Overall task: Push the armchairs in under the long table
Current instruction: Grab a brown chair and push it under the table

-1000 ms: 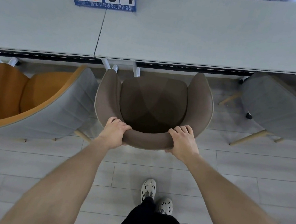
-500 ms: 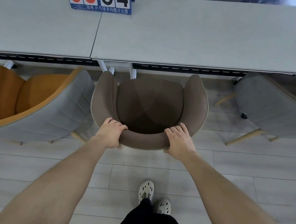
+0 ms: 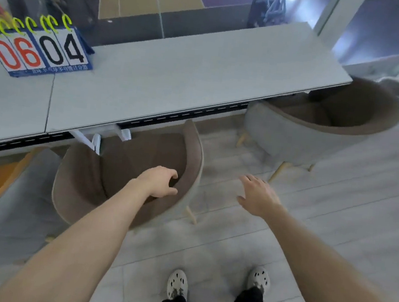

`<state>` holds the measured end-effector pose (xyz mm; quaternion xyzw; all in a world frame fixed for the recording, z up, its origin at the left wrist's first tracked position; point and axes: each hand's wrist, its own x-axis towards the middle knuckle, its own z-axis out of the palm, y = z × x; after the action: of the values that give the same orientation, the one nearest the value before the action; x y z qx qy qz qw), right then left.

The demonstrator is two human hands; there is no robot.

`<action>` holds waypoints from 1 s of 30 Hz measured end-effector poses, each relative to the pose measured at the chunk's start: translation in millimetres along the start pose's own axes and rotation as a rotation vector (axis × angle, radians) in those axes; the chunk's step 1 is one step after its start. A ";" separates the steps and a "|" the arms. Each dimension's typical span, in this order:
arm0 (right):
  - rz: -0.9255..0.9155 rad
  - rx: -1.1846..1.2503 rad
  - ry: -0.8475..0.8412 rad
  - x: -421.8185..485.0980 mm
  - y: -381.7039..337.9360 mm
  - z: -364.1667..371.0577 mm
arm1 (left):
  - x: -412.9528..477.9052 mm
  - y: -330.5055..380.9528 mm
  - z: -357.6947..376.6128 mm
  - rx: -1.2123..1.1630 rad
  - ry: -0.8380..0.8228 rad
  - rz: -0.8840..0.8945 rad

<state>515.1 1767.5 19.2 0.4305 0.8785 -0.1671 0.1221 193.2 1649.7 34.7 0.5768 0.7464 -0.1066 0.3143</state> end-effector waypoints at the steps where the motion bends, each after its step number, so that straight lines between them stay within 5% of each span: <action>1: 0.031 0.013 0.007 -2.3 25.4 -5.4 | 12.4 22.7 -7.1 0.030 0.006 0.025; 15: 0.236 0.103 -0.002 -26.9 378.3 -94.9 | 173.2 365.7 -41.0 0.179 0.121 0.133; 30: 0.198 0.021 0.013 86.4 546.9 -171.9 | 356.9 505.5 -98.5 0.166 0.091 0.194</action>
<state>887.2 2211.5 42.3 0.5176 0.8306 -0.1604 0.1278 579.3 2142.1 3.0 0.6746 0.6892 -0.1108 0.2400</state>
